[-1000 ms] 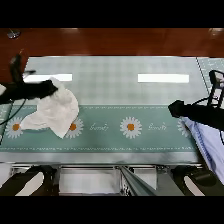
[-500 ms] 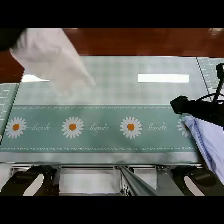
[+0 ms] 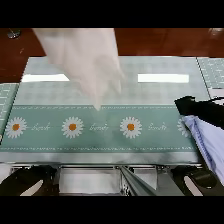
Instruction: Fold the shirts.
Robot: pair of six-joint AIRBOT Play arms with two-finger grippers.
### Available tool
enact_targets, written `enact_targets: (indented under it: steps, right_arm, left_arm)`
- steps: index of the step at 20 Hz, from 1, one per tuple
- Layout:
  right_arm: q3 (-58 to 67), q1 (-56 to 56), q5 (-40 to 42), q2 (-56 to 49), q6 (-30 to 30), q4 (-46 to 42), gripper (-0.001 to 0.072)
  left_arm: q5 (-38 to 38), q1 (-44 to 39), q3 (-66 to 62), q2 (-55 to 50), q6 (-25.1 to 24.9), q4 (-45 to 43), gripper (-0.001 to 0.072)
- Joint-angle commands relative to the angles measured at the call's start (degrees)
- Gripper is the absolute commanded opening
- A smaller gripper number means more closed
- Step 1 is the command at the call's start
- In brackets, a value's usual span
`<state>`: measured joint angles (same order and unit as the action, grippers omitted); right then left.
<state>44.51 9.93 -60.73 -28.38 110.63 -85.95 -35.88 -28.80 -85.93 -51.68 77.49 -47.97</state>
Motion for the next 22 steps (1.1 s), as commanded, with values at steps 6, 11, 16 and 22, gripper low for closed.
enact_targets:
  steps: [6,11,16,22]
  right_arm:
    - [0.04,0.04,-4.02,2.6,1.6,-3.15,0.0617]
    - [-0.13,0.04,-3.89,2.58,1.99,-3.56,0.0618]
    - [-5.66,0.04,-0.48,1.07,4.2,0.26,0.0617]
    - [-1.68,-4.46,4.39,-16.35,-3.89,10.05,0.0619]
  left_arm:
    - [-1.62,-14.01,12.09,-5.27,-0.11,-0.02,0.0029]
    - [-8.7,-11.43,29.2,-5.33,0.57,-2.43,0.0029]
    - [-12.02,0.72,45.31,-6.14,7.87,-9.25,0.003]
    - [-28.33,20.5,36.3,-9.86,6.34,-9.07,0.0702]
